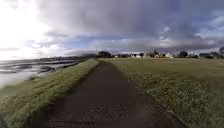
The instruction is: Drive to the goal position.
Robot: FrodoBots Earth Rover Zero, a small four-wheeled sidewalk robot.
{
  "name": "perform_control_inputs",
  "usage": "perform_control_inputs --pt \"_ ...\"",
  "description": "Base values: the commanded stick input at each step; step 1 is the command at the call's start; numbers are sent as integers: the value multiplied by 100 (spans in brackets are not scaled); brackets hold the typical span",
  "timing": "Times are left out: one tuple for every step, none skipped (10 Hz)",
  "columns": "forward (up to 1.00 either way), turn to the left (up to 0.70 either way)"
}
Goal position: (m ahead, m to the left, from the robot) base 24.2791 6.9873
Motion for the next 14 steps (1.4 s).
perform_control_inputs --pt "70 0" --pt "70 0" --pt "70 0" --pt "70 0" --pt "70 0" --pt "70 0" --pt "70 0" --pt "70 0" --pt "70 0" --pt "5 0" --pt "0 0" --pt "0 0" --pt "0 0" --pt "0 0"
